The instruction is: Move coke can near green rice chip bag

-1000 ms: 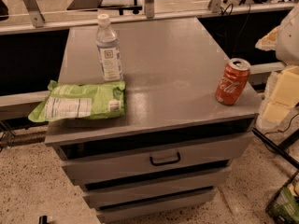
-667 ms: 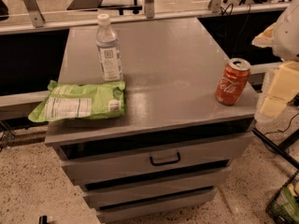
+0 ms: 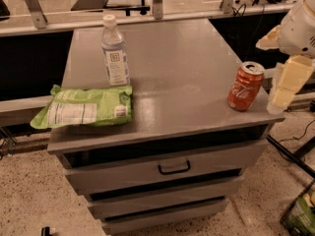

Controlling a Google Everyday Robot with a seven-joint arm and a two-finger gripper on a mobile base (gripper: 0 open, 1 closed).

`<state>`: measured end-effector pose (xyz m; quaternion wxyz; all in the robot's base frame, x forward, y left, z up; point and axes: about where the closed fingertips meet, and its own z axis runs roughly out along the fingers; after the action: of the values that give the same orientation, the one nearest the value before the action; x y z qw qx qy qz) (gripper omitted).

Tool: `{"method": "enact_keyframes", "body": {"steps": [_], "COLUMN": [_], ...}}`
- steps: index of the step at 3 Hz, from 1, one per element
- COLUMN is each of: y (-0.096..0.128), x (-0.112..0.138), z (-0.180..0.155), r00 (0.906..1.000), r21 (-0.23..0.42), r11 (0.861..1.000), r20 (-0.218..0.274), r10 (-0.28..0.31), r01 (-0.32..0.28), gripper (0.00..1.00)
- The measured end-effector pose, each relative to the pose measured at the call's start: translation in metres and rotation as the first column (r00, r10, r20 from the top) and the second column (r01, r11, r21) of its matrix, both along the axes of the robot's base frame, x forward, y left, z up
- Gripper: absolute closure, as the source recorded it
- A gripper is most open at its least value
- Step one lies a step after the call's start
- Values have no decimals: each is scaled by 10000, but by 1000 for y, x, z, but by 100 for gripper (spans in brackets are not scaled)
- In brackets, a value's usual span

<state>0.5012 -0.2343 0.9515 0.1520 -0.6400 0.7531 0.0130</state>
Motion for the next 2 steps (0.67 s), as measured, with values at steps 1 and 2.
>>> {"method": "enact_keyframes", "body": {"steps": [1,2], "y": [-13,-17], "x": [22,38], "z": [-15,-25], "r00": [9996,9994], "r21": [333,565], "r11": [9994,9983], "r20": [-269,-336], "r10": [74,124], "r01": [-65,-105], "gripper": [0,0]}}
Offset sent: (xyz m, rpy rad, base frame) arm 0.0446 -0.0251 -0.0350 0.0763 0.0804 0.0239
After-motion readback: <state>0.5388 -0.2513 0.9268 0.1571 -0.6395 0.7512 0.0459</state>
